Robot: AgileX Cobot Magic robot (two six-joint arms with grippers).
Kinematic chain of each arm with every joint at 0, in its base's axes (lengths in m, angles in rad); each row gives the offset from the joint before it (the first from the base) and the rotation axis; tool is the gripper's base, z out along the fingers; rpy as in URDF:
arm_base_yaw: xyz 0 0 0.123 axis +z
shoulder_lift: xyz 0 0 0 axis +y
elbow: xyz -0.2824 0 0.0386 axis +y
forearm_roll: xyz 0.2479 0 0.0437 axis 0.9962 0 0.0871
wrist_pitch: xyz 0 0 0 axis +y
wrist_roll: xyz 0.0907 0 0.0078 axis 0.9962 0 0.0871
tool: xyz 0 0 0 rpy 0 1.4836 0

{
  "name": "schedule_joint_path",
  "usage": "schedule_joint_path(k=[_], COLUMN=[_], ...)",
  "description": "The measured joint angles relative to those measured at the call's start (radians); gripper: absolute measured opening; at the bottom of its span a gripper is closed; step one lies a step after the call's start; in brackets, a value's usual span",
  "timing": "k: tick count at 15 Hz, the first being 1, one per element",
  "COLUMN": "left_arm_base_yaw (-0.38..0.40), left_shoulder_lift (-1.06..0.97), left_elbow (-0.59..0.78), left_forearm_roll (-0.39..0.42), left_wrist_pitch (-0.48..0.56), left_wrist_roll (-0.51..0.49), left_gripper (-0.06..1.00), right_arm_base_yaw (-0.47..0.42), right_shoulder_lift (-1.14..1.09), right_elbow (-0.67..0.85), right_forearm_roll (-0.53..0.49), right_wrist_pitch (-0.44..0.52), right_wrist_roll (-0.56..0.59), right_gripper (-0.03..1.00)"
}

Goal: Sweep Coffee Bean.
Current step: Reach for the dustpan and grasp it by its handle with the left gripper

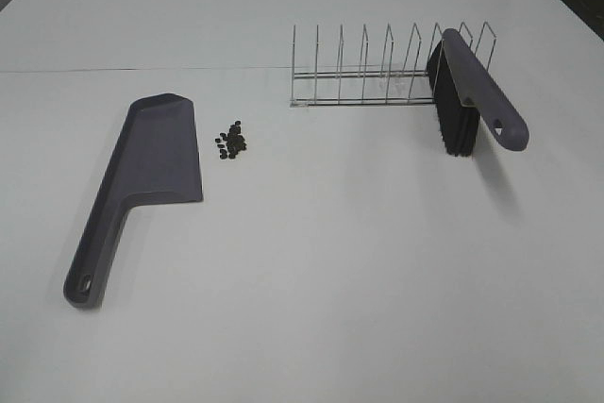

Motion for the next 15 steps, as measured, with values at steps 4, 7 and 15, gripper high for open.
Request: schedule_joint_path(k=[4, 7, 15], left_arm_base_yaw=[0.000, 0.000, 0.000], left_shoulder_lift=[0.000, 0.000, 0.000], left_elbow=[0.000, 0.000, 0.000], left_forearm_roll=[0.000, 0.000, 0.000], left_wrist_pitch=[0.000, 0.000, 0.000], left_wrist_roll=[0.000, 0.000, 0.000], left_gripper=[0.44, 0.44, 0.43], right_arm_base_yaw=[0.000, 0.000, 0.000], right_shoulder_lift=[0.000, 0.000, 0.000], right_elbow=[0.000, 0.000, 0.000], right_forearm_roll=[0.000, 0.000, 0.000], right_wrist_pitch=[0.000, 0.000, 0.000], right_wrist_roll=[0.000, 0.000, 0.000], right_gripper=[0.77, 0.77, 0.77])
